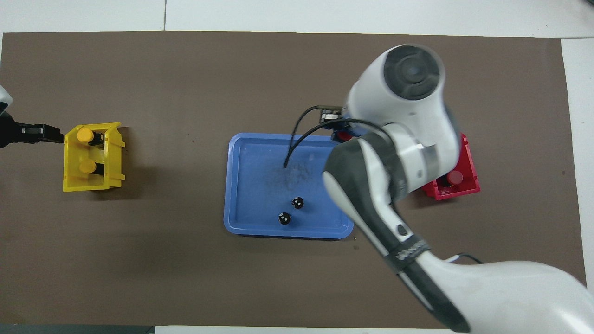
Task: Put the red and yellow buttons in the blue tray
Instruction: 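Carry the red button to the tray while the left gripper reaches the yellow holder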
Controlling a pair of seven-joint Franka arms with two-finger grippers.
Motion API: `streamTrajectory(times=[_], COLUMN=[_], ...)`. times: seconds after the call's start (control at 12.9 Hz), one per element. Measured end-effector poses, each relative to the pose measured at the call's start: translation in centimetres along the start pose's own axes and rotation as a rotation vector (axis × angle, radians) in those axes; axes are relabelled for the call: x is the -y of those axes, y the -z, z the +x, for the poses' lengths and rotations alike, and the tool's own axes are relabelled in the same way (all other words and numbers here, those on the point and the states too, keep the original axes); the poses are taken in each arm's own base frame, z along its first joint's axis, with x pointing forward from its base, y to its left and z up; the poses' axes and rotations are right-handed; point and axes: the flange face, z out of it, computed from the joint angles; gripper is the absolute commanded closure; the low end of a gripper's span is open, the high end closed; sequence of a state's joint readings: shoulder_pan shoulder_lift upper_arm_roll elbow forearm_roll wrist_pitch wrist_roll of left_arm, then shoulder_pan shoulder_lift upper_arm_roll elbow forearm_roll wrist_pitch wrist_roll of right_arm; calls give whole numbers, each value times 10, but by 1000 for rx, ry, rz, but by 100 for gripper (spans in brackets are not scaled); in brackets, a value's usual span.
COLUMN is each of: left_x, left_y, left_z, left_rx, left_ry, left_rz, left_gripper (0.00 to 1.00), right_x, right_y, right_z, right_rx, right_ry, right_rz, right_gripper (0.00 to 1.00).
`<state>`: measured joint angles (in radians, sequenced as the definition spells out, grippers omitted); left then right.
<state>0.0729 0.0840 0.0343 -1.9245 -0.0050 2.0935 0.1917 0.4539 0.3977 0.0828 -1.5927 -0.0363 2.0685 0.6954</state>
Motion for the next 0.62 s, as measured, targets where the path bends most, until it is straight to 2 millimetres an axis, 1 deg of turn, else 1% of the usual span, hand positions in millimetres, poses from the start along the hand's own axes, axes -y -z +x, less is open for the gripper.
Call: streamTrajectory(times=[0.08,0.15,0.23,0.31,0.39,0.46,0.54,0.62], left_x=[0,-1,-3,-5,-6,-7,-9,-12], left_y=[-12,-22,-31,-40,-47,-52,-57,-61], left_z=[4,7,10,14,16,18,20,22], left_rx=[2,1,-3,-9,-15,-19,-21,-24], left_ry=[-3,-7,-12,-16,-18,-21,-26,-30], left_rz=[0,0,1,2,3,3,3,4], left_gripper=[37,38,38,38,38,38,38,38], right_x=[32,43,43,40,39,39,38,38], right_y=[-29,-50,-62,-66,-66,-67,-69,-71], right_z=[-17,-24,-24,-21,-21,-21,-23,-24], right_rx=[-24,-25,-19,-17,-17,-15,-12,-10], right_ry=[3,7,7,3,1,2,2,1], right_rz=[-14,-24,-32,-38,-40,-41,-45,-45], right_gripper=[75,75,74,68,56,11,0,0])
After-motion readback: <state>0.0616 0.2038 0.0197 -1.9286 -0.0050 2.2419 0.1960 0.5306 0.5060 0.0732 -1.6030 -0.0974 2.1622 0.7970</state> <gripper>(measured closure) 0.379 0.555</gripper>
